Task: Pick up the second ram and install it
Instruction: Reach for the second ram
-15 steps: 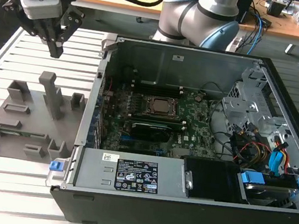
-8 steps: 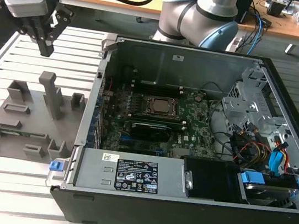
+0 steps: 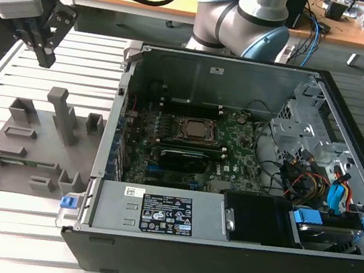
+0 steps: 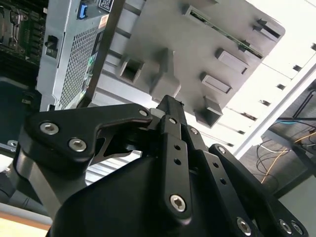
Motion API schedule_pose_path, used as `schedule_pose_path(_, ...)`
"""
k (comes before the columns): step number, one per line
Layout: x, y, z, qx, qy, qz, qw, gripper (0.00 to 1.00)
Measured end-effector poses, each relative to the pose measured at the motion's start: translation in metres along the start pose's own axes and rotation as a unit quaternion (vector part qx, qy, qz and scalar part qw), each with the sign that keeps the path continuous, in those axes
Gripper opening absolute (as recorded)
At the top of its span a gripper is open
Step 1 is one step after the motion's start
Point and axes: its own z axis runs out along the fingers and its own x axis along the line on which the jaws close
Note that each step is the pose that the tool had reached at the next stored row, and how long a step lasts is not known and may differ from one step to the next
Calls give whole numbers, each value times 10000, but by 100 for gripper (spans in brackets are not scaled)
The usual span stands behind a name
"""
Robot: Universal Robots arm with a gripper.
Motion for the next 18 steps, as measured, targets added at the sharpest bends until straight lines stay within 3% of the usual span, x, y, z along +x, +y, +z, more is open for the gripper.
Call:
schedule_pose_path(6, 159, -12, -3, 0, 0, -1, 10000, 11)
schedule_pose_path(12, 414, -34, -6, 0, 0, 0, 10000, 11)
schedule_pose_path(14, 459, -133, -9, 0, 0, 0, 10000, 11)
schedule_pose_path(17, 493, -364, -15, 0, 0, 0, 10000, 11)
schedule_pose_path(18, 494, -387, -14, -1, 0, 0, 10000, 11)
